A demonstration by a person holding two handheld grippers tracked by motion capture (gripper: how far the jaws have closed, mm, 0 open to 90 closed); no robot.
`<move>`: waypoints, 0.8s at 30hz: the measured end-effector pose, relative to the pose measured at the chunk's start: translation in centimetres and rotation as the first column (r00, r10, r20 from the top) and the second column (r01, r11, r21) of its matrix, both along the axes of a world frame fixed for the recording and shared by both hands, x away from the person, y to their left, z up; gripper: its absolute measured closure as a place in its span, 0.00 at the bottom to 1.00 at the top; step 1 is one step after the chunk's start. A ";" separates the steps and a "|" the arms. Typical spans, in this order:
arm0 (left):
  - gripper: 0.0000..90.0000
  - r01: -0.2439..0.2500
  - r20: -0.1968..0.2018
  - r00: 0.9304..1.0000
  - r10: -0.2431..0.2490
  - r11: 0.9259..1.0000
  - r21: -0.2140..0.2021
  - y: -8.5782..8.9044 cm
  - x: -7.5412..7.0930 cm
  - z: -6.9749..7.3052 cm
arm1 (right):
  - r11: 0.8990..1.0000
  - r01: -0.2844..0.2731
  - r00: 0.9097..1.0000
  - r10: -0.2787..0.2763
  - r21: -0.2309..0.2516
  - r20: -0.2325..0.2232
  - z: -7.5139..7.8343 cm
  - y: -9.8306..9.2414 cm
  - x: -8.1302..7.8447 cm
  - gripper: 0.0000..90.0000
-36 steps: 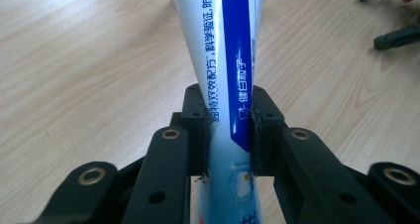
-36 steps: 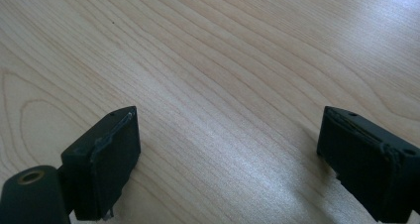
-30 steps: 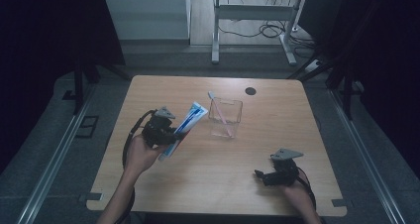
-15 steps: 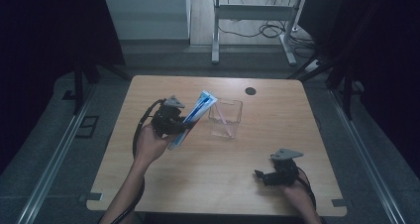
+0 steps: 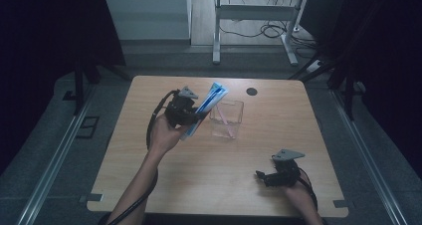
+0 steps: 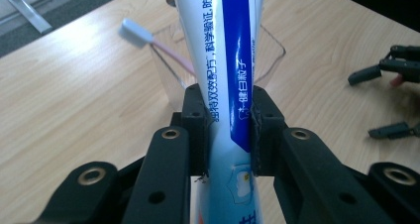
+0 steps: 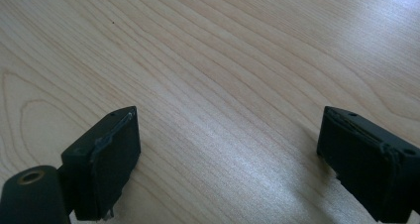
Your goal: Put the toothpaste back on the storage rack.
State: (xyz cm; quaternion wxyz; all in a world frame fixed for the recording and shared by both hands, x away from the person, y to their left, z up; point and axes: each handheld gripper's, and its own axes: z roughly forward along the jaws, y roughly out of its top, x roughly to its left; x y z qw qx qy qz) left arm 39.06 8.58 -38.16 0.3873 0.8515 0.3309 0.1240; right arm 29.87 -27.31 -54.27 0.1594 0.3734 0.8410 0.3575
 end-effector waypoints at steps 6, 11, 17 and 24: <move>0.82 -0.002 0.013 1.000 0.002 1.000 -0.016 -1.4 1.0 0.2 | 1.000 -0.002 1.000 0.002 -0.002 0.000 0.0 0.0 0.0 0.11; 0.82 -0.005 0.026 1.000 0.006 1.000 -0.025 -2.6 1.7 0.4 | 1.000 -0.003 1.000 0.003 -0.002 0.000 0.0 0.0 0.0 0.11; 0.82 0.001 0.039 0.999 0.000 0.999 -0.032 -4.1 2.6 0.3 | 1.000 -0.001 1.000 0.001 0.000 -0.001 0.0 0.0 0.0 0.11; 0.82 0.004 0.054 0.999 -0.002 0.999 -0.039 -5.7 3.7 0.1 | 1.000 -0.006 1.000 0.006 0.000 0.000 0.0 0.0 0.0 0.12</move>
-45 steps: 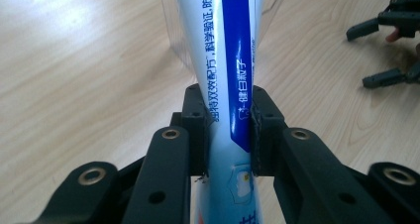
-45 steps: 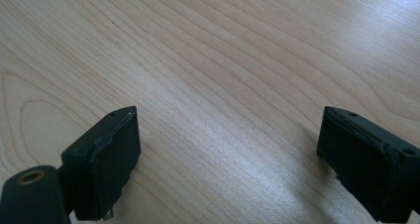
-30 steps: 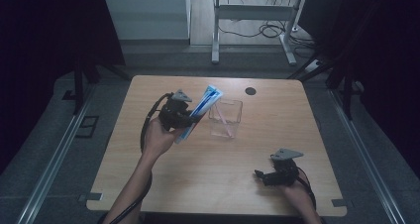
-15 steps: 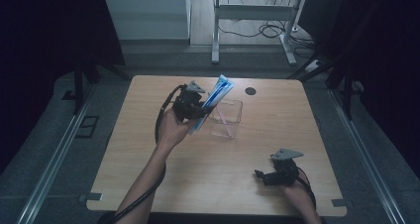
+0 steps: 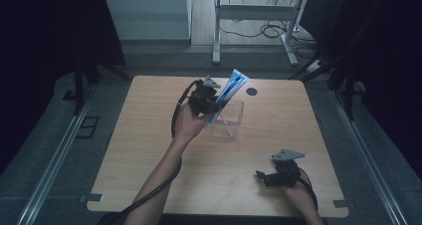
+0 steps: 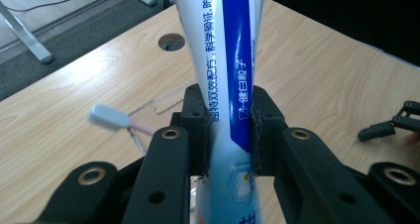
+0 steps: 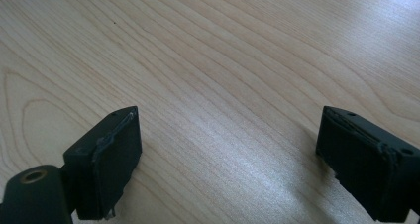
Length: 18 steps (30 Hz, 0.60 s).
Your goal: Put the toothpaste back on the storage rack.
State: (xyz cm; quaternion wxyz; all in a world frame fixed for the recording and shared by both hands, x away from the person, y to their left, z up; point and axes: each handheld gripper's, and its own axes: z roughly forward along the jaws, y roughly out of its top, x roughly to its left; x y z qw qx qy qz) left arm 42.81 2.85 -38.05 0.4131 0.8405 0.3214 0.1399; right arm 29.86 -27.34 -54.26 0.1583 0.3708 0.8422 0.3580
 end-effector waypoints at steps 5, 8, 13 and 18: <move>0.82 -0.008 0.010 1.000 0.009 1.000 -0.014 -0.6 0.8 -0.1 | 1.000 0.000 1.000 0.000 0.001 0.000 0.0 0.0 0.0 0.12; 0.82 -0.014 0.021 1.000 0.015 1.000 -0.021 -1.0 1.3 -0.2 | 1.000 -0.002 1.000 0.002 0.000 0.000 0.0 0.0 0.0 0.12; 0.82 -0.017 0.027 0.999 0.018 0.999 -0.032 -1.7 2.0 -0.6 | 1.000 -0.002 1.000 0.002 0.000 0.000 0.0 0.0 0.0 0.12; 0.82 -0.016 0.041 0.999 0.017 0.999 -0.036 -2.7 2.6 -0.9 | 1.000 -0.003 1.000 0.003 -0.001 0.000 0.0 0.0 0.0 0.12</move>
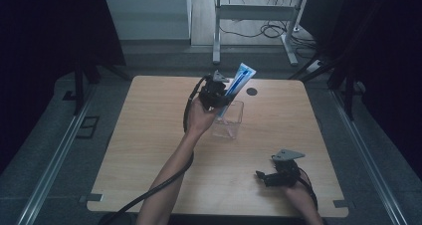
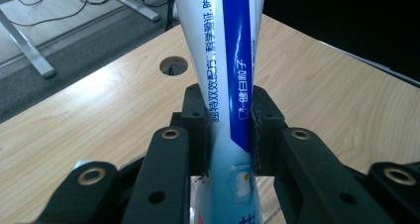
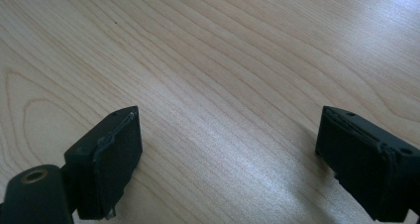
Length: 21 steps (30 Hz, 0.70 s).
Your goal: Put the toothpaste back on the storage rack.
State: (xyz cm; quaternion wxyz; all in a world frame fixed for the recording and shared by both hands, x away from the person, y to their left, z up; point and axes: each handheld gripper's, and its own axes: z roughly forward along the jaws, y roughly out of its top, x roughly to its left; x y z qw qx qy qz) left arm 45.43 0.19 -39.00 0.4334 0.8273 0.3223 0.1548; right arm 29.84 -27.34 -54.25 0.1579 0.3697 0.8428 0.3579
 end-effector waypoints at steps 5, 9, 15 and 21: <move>0.82 -0.008 0.015 1.000 0.008 1.000 -0.004 -0.8 0.6 -0.5 | 1.000 -0.001 1.000 0.001 0.002 0.000 0.0 0.0 0.0 0.12; 0.82 -0.021 0.022 1.000 0.021 1.000 -0.015 -1.3 1.1 -0.9 | 1.000 -0.002 1.000 0.002 0.001 0.001 0.0 0.0 0.0 0.13; 0.82 -0.033 0.025 0.999 0.033 0.999 -0.023 -1.6 1.7 -1.7 | 1.000 -0.007 1.000 0.007 0.001 0.001 0.0 0.0 0.0 0.13; 0.82 -0.041 0.034 0.999 0.042 0.999 -0.014 -1.7 1.8 -2.9 | 1.000 -0.011 1.000 0.011 0.002 0.003 0.0 0.0 0.0 0.13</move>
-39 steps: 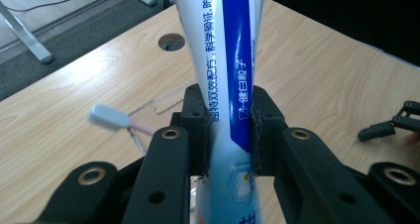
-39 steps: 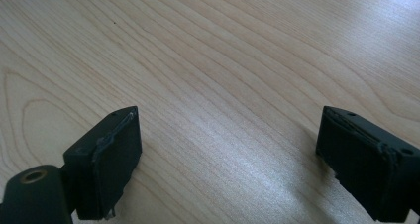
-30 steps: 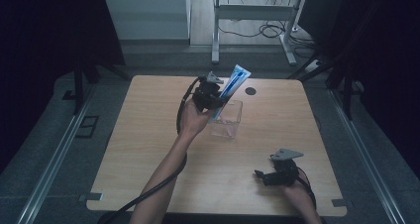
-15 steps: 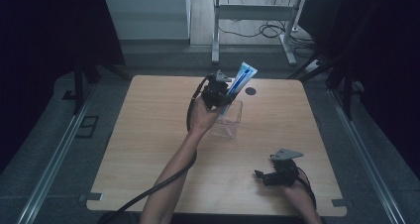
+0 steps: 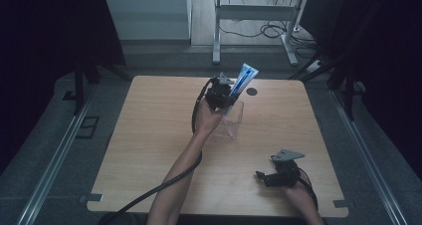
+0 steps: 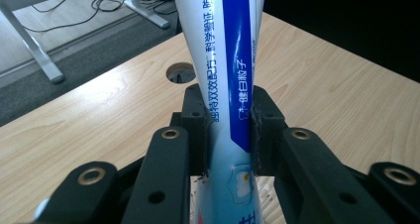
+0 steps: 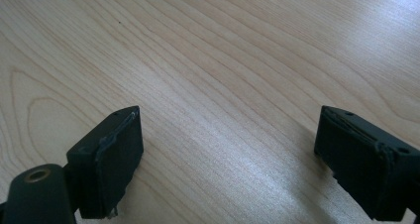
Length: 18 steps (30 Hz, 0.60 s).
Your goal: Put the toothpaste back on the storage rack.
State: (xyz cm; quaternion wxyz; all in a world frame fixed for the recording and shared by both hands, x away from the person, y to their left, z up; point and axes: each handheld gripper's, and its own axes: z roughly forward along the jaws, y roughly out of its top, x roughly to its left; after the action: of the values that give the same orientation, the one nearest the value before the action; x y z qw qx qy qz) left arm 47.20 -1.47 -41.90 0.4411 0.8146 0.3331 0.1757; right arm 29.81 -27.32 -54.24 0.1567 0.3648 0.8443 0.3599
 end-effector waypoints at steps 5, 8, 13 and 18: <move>0.82 0.004 0.003 1.000 -0.004 1.000 0.006 -0.1 0.0 -0.8 | 1.000 -0.002 1.000 0.002 0.000 0.000 0.0 0.0 0.0 0.13; 0.82 0.005 0.004 1.000 -0.005 1.000 0.011 -0.2 -0.1 -1.3 | 1.000 -0.003 1.000 0.003 0.000 0.001 0.0 0.0 0.0 0.13; 0.81 0.006 0.000 1.000 -0.006 1.000 0.022 -0.2 -0.3 -2.0 | 1.000 -0.004 1.000 0.004 0.001 0.000 0.0 0.0 0.0 0.13; 0.81 0.009 -0.005 1.000 -0.008 1.000 0.013 -0.1 -0.4 -2.4 | 1.000 -0.004 1.000 0.004 0.001 0.001 0.0 0.0 0.0 0.13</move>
State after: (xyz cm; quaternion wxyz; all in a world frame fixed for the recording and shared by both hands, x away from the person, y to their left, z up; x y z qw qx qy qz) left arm 46.82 -1.60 -44.28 0.4356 0.8194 0.3294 0.1742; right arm 29.78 -27.36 -54.24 0.1560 0.3630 0.8449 0.3607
